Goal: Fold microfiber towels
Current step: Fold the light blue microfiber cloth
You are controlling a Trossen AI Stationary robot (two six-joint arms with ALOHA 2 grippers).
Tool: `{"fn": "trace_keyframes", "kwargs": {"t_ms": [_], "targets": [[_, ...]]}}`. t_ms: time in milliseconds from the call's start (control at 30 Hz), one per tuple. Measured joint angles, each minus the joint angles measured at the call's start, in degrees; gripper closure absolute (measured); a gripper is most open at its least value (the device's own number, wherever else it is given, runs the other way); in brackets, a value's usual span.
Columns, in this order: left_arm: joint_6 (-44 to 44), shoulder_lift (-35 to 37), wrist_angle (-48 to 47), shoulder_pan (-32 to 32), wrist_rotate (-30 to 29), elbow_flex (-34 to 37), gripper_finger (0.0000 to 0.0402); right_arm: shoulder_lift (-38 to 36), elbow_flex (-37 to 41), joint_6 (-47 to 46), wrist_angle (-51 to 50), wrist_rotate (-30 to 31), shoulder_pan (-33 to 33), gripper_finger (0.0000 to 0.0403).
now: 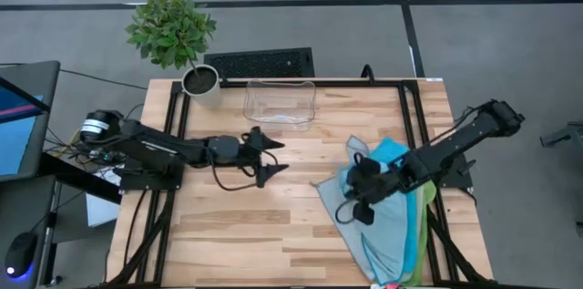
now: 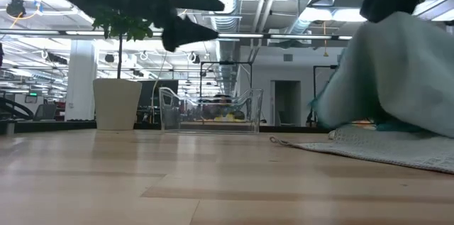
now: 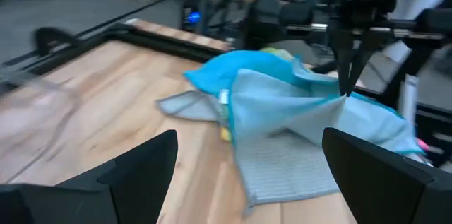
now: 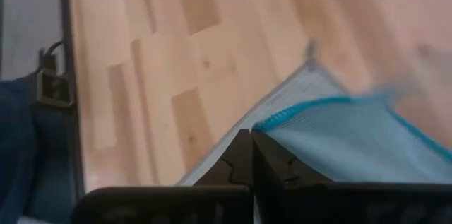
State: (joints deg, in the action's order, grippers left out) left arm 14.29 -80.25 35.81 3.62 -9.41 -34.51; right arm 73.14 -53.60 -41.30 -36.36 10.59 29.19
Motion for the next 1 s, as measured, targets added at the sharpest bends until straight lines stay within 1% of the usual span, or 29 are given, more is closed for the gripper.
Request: {"fn": "trace_keyframes", "kwargs": {"t_ms": [100,200,300,467,567,633,833,1000], "targets": [[-3.66,-4.13,2.51,-0.5,4.16,-1.68,0.0057,2.26,0.0,-3.54,0.71,-0.04,2.6,0.0386],[-7.77,-9.28,2.77,-0.49,7.08,-5.27,0.0057,4.66,0.0,-6.6,2.48,0.1,4.75,0.0383],[-10.28,-14.83,2.03,0.03,11.31,-9.77,0.0057,7.41,0.0,-8.4,4.2,0.17,6.16,0.0381],[-16.39,-22.66,-2.49,1.39,12.12,-16.38,0.0057,10.48,0.0,-8.66,5.38,0.27,6.8,0.0383],[-20.14,-26.08,-4.4,2.52,11.47,-18.64,0.0057,11.0,0.0,-8.38,5.55,0.29,6.66,0.0381],[-21.86,-28.71,-3.0,3.66,10.02,-19.71,0.0057,10.88,0.0,-7.81,5.82,0.87,6.28,0.0379],[-27.33,-33.74,-1.8,6.58,1.71,-22.92,0.0057,5.66,-0.02,-3.59,7.78,1.71,4.21,0.0383],[-28.69,-37.06,-1.97,7.6,0.02,-26.09,0.0057,2.46,-0.07,-2.29,8.41,1.85,2.3,0.0382]]}}
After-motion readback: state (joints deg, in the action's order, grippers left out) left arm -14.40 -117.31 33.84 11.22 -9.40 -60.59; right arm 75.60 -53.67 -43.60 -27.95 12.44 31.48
